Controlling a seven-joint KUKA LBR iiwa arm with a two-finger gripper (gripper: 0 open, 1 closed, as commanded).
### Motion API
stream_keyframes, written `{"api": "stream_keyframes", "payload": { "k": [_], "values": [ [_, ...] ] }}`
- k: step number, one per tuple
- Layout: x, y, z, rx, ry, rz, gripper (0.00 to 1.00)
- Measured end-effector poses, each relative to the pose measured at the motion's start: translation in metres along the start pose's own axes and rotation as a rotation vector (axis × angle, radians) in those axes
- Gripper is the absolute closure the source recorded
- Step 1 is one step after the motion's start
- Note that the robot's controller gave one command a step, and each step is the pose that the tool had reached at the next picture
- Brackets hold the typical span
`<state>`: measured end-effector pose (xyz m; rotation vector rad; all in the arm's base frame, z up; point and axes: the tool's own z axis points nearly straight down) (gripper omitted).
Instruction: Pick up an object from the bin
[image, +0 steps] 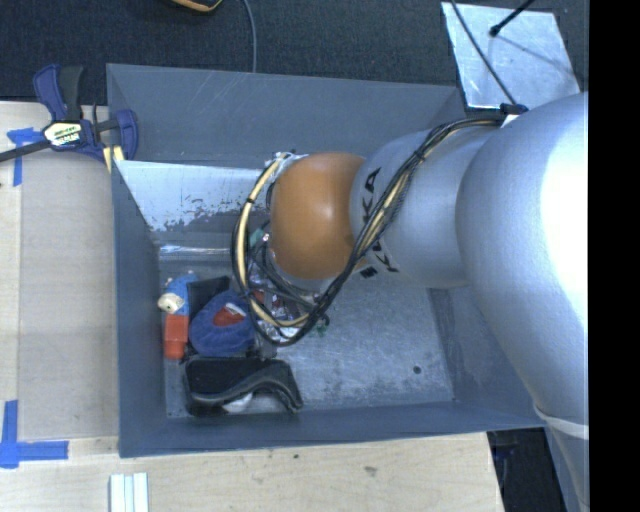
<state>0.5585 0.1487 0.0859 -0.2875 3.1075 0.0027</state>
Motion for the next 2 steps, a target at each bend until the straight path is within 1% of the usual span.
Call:
{"api": "stream_keyframes", "payload": {
  "k": [1, 2],
  "values": [
    [0.000, 0.001, 0.000, -0.001, -0.002, 0.000, 1.00],
    [-0.040, -0.015, -0.131, 0.000, 0.008, -0.015, 1.00]
  ]
}}
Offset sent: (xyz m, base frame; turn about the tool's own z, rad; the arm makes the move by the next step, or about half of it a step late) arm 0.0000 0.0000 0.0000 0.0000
